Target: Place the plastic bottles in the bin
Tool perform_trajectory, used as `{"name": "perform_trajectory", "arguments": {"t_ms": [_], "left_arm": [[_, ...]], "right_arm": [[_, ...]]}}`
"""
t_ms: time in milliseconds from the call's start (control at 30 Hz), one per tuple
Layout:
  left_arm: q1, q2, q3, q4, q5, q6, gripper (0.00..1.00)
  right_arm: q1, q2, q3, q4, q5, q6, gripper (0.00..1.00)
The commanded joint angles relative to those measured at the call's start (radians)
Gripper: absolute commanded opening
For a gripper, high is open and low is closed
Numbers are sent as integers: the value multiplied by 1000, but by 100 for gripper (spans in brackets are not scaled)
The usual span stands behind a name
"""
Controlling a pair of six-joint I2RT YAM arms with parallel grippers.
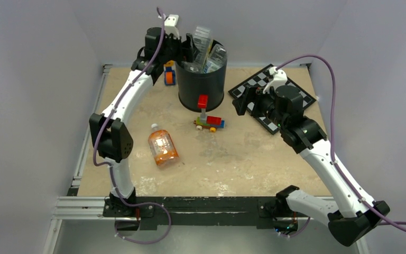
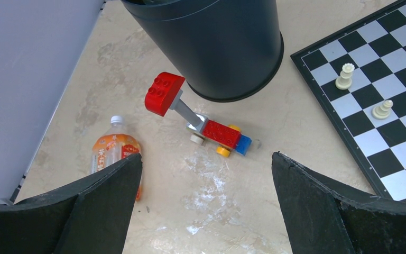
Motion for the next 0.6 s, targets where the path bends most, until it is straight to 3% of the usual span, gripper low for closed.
{"name": "perform_trajectory", "arguments": {"t_ms": [0,267,567], "left_arm": [[4,-140,33,14,-18,36,100],[-3,-91,181,28,-15,-60,99],[-9,127,222,-52,67,-176,19]], "right_arm": [[2,-6,34,32,-14,8,96],[2,-4,31,39,-24,15,96],[2,-1,32,37,-21,16,96]]}}
